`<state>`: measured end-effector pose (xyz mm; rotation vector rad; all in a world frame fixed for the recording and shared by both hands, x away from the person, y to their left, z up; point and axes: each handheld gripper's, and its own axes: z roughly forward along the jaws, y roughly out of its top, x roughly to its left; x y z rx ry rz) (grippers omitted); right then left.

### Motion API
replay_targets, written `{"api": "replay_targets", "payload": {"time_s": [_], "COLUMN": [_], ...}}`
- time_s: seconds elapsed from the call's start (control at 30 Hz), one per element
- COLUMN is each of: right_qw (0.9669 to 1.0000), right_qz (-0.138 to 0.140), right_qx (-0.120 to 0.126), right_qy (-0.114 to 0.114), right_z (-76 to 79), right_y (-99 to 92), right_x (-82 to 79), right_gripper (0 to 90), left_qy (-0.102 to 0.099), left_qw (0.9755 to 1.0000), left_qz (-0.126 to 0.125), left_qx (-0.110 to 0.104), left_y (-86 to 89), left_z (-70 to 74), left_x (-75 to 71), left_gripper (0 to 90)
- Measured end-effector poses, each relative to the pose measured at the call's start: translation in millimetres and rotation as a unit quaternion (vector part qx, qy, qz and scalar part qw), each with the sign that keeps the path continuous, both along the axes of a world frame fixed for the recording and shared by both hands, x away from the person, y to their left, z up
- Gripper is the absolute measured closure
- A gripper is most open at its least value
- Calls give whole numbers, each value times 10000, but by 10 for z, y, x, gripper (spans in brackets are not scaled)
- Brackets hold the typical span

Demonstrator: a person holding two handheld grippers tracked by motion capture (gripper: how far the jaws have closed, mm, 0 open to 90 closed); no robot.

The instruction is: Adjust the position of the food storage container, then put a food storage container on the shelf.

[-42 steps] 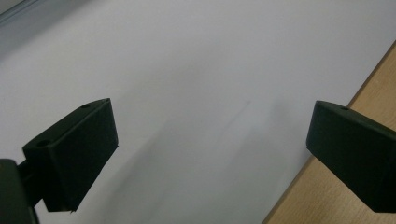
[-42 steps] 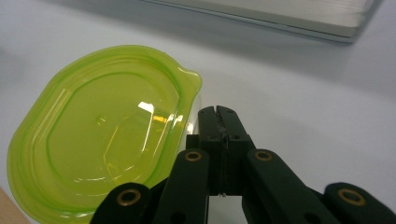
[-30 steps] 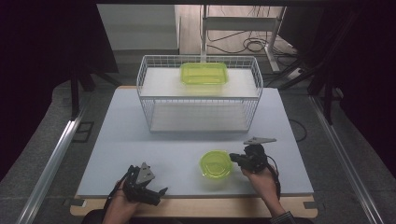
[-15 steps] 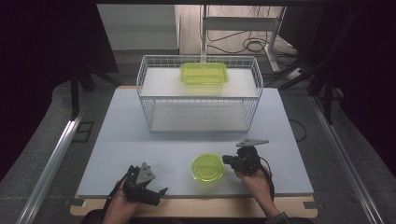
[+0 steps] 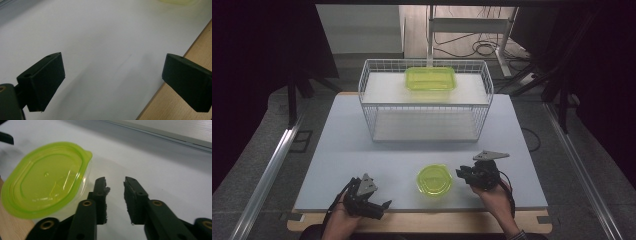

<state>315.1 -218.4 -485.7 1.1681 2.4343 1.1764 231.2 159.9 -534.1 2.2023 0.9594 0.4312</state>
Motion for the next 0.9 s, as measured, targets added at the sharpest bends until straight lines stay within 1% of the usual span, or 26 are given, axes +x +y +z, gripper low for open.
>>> {"api": "replay_targets", "payload": {"time_s": [0.1,0.2,0.3,0.47,0.57,0.73,0.9], "right_qw": [9998,9995,9993,9986,9989,9993,9999], "right_qz": [39,56,61,130,173,172,68], "right_qx": [-163,-240,-307,-438,-384,-289,-149], "right_qy": [-100,-187,-212,-267,-192,-157,-1], "right_z": [-2,-2,-17,-86,-132,-144,-147], "right_y": [-15,-39,-59,-76,-80,-78,-109], "right_x": [-38,-60,-73,-96,-81,-56,-23], "right_gripper": [625,555,470,315,242,166,104], "left_qy": [-7,-30,-61,-78,-83,-76,-74], "left_qw": [10000,10000,9999,9999,9999,9999,9999], "left_qz": [2,-34,-66,-70,-73,-89,-99], "left_qx": [-1,43,100,101,103,109,106], "left_y": [2,-9,-26,-21,-23,-27,-25], "left_z": [-4,-12,-22,-24,-24,-30,-30], "left_x": [2,2,2,5,4,6,5], "left_gripper": [44,42,39,38,38,37,37]}}
